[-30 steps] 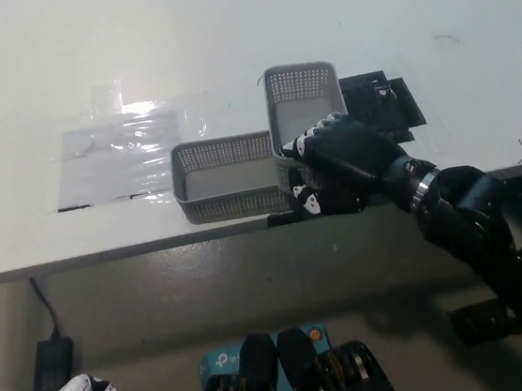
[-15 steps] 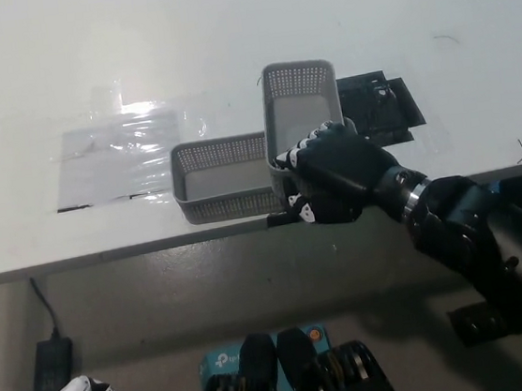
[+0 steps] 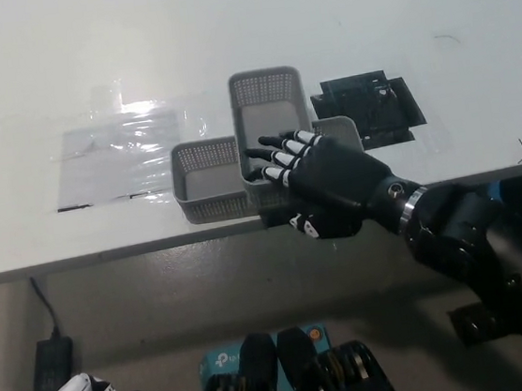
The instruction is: The robot uses its right hand to pick up the grey box kept on the middle on the desk and place it on top of another box next to it in a right angle
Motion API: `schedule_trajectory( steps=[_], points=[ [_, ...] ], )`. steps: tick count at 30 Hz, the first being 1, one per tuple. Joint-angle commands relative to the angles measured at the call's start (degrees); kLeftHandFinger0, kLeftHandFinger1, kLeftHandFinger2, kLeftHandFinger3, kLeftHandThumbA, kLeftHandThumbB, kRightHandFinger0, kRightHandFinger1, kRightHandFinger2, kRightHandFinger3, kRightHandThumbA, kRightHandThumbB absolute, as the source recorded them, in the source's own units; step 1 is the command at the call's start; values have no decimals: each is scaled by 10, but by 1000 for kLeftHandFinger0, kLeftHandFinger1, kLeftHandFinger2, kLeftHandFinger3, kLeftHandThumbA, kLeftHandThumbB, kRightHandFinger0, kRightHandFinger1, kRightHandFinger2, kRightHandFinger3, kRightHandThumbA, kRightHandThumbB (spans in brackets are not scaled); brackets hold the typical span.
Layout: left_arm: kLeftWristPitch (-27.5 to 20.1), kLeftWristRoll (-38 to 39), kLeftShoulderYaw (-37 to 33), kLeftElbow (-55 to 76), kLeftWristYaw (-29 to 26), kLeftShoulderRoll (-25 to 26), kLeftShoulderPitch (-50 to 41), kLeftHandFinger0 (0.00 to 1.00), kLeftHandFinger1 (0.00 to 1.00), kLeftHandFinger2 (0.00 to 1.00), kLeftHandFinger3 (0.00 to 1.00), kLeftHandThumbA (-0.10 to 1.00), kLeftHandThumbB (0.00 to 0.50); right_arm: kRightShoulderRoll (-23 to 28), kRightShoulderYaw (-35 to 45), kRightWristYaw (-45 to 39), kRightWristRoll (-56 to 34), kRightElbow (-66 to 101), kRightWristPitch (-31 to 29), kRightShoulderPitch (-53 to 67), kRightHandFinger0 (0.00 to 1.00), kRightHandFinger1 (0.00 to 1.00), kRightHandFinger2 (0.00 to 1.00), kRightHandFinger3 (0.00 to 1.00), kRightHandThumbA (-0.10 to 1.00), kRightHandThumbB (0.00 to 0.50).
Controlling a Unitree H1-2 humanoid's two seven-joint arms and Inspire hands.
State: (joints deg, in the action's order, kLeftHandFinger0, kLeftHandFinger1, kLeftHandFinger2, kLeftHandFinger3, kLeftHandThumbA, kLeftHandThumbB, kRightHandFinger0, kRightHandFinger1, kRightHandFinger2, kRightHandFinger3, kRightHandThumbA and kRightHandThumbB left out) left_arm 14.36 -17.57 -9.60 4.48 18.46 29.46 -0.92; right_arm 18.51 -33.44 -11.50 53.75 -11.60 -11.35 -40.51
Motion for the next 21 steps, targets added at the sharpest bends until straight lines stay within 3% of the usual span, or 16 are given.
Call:
schedule_trajectory(
  steps=[1, 5, 6, 11, 17, 21],
  points=[
    [-12, -1, 5, 11, 0, 10, -4, 0, 3, 91, 210, 580, 195, 11, 10, -27, 29, 38, 24, -15, 1000, 1000, 1000, 1000, 590, 467],
    [-18, -5, 1, 9, -3, 8, -6, 0, 0, 62, 205, 604, 197, 13, 12, -45, 38, 54, 34, -17, 1000, 1000, 1000, 1000, 624, 471],
    [-22, -3, 1, 7, -3, 6, -7, 0, 0, 57, 200, 595, 180, 13, 12, -48, 36, 55, 33, -18, 1000, 1000, 1000, 1000, 606, 472],
    [-9, 4, 5, 8, -1, -1, -18, 8, 0, 56, 198, 577, 193, 12, 20, -52, 24, 69, 27, -15, 1000, 1000, 1000, 1000, 571, 475],
    [-21, 9, 7, 5, -3, -3, -22, 0, 0, 34, 174, 556, 171, 10, 41, -89, 9, 123, 46, -13, 1000, 1000, 1000, 1000, 569, 480],
    [-15, 2, 3, 8, -2, 0, -19, 0, 4, 42, 222, 617, 188, 20, 62, -139, -8, 192, 61, -12, 1000, 1000, 1000, 1000, 664, 500]
  ],
)
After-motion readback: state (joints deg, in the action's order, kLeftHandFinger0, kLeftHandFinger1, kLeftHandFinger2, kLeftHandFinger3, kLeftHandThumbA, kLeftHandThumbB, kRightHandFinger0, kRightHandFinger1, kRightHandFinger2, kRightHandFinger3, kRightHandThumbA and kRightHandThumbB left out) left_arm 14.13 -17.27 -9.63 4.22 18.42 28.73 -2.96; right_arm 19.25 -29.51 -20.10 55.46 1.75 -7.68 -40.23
